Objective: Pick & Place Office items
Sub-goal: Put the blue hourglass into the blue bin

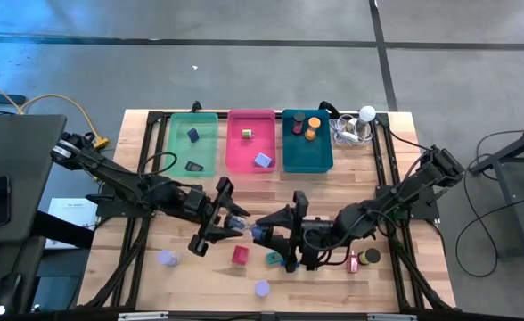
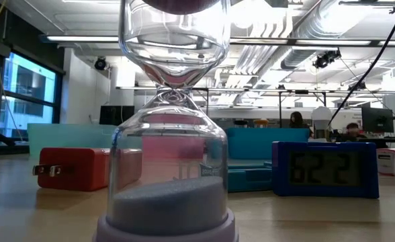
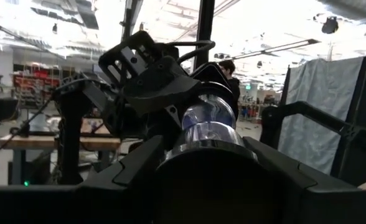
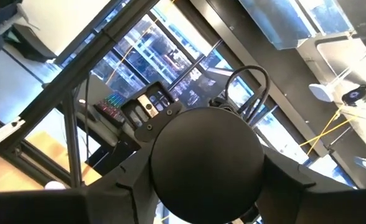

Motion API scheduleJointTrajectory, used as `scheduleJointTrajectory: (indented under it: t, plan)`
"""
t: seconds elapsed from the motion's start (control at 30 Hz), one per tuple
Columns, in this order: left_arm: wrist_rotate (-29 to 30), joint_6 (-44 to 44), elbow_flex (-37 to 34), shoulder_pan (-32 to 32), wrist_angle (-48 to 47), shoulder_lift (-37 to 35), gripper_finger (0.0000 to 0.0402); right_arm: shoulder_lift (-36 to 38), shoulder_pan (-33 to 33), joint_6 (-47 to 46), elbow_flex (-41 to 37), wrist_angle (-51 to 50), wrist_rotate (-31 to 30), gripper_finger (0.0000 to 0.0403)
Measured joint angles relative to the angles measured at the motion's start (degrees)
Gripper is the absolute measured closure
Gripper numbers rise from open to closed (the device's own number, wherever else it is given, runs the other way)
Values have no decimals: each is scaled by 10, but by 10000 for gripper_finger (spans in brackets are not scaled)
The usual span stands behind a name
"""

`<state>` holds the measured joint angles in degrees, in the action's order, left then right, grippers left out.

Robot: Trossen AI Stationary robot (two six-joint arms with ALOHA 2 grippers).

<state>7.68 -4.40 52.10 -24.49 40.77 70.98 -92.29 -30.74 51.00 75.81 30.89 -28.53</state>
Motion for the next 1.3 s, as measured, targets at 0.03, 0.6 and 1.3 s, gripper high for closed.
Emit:
scheduleJointTrajectory:
  t: [0.03, 0.6, 1.3]
  plan:
    - [0, 0, 0, 0, 1, 0, 195, 0, 0, -2, 0, -2, 1, 209]
    - [6, 33, 0, 0, 0, -11, 188, -1, -1, -118, -1, -88, -55, 209]
    - [153, -114, 0, 60, -586, -197, 187, 115, 40, -660, -1, -570, -265, 206]
